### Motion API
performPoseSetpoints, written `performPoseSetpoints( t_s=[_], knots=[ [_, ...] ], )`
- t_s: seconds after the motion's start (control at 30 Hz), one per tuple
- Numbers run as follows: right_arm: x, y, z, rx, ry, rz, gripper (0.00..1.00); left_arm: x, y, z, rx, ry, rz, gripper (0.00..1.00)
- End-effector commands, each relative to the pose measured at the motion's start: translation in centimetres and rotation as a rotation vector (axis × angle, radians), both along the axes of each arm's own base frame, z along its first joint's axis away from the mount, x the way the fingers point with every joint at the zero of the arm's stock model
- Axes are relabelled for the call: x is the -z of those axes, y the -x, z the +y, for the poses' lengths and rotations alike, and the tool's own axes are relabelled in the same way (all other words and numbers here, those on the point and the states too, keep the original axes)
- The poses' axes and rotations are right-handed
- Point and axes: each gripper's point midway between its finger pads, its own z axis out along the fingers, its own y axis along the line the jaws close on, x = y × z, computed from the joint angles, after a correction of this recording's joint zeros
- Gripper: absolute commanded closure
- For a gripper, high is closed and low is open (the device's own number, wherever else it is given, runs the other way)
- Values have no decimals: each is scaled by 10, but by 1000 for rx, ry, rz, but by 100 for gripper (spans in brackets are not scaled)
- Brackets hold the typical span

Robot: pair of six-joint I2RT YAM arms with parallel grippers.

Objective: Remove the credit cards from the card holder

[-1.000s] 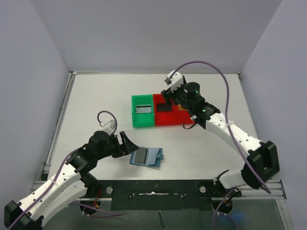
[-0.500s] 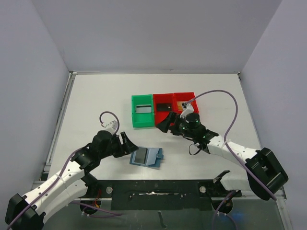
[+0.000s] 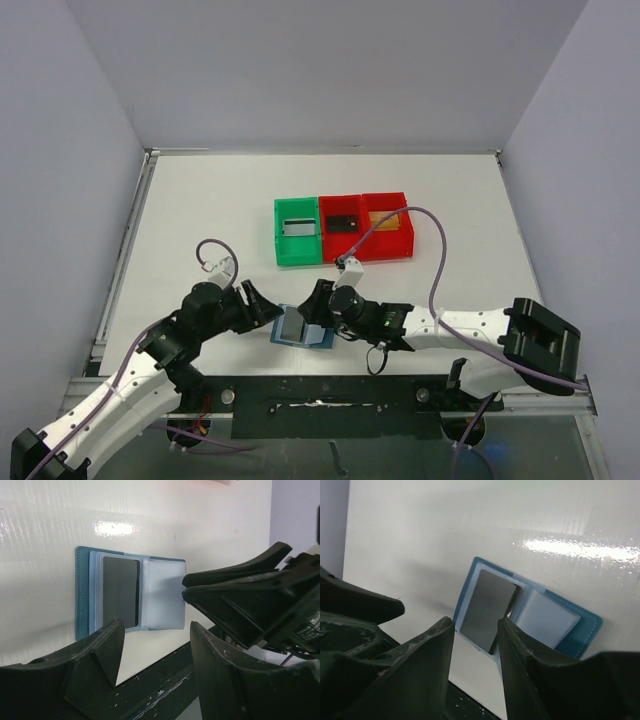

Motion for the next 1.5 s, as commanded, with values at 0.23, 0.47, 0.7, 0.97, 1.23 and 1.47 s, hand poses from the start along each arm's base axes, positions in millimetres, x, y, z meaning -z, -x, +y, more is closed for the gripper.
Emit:
performPoseSetpoints(
  t_s=[0.23,0.47,0.7,0.97,1.23,1.47],
  knots=[
    [20,1,18,-21,-37,82,69,7,-3,-6,-13,62,4,51],
    [60,3,6,22,-28,193,73,0,0,-22,87,129,-61,56],
    [76,1,-4,20,-93,262,74,14,-13,-25,136,-6,-70,65],
    [78,-1,-5,10,-70,268,75,41,-15,-37,187,-39,2,76],
    [80,2,2,-43,-77,298,75,74,-6,-35,203,-91,94,90],
    [81,2,4,-47,-85,316,93,88,1,-28,184,-129,137,99]
  ],
)
